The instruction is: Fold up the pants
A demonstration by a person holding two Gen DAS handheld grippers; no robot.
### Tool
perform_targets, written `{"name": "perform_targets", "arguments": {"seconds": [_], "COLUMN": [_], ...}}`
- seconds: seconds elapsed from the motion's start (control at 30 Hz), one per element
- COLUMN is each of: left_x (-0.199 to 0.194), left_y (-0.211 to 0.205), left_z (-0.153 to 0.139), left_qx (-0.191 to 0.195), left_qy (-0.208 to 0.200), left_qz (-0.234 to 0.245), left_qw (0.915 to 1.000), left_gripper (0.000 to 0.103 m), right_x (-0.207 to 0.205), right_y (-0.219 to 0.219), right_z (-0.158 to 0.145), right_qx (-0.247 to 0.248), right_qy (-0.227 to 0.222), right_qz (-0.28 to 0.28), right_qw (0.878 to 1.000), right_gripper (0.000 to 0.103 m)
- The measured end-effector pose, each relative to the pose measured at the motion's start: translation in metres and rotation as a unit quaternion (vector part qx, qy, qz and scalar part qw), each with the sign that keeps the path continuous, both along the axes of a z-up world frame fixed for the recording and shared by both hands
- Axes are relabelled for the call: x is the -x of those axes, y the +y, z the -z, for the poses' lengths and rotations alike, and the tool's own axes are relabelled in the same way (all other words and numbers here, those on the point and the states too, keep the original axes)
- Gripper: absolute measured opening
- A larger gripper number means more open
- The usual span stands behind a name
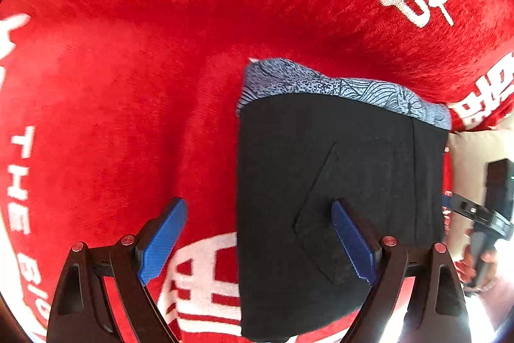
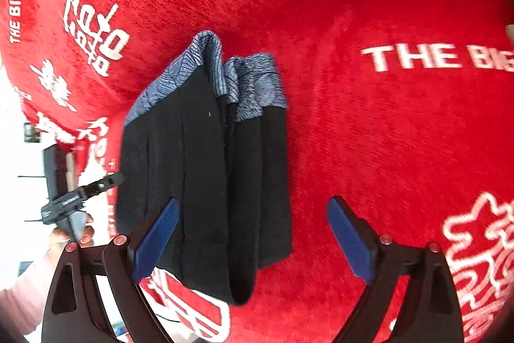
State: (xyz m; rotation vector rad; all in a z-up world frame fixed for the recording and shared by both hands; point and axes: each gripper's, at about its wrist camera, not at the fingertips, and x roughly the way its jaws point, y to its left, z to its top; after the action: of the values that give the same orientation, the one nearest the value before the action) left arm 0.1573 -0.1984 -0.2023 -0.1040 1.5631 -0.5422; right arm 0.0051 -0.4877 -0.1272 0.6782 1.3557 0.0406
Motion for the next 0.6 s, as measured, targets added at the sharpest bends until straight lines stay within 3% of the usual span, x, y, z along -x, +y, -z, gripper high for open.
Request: {"name": "perform_targets", "arguments": {"seconds": [0.3, 0.57, 0.6], "left_x": [-0.026, -0.029, -0.027], "left_y": [0.006, 0.009, 0.006], "left_z": [0.02, 0.03, 0.031], "left_qx": [0.063, 0.081, 0.081], "left_qy": [0.061, 0.086, 0.086], "left_qz": [0.029, 0.03, 0.029], "left_qw": [0.9957, 0.9926, 0.9925], "left_gripper": [0.094, 0.098, 0.098], "right_x": [-0.016, -0.03, -0.03], "right_y": [-0.006, 0.012, 0.011], "right_z": [0.029, 0.046, 0.046], "right_qx": [-0.106, -0.141, -0.14], "right_qy": [-0.018, -0.008, -0.004], "right_qz": [-0.015, -0.051, -0.044], "right_qw": [0.994, 0.989, 0.989], "right_gripper": [0.095, 0.094, 0.089]}}
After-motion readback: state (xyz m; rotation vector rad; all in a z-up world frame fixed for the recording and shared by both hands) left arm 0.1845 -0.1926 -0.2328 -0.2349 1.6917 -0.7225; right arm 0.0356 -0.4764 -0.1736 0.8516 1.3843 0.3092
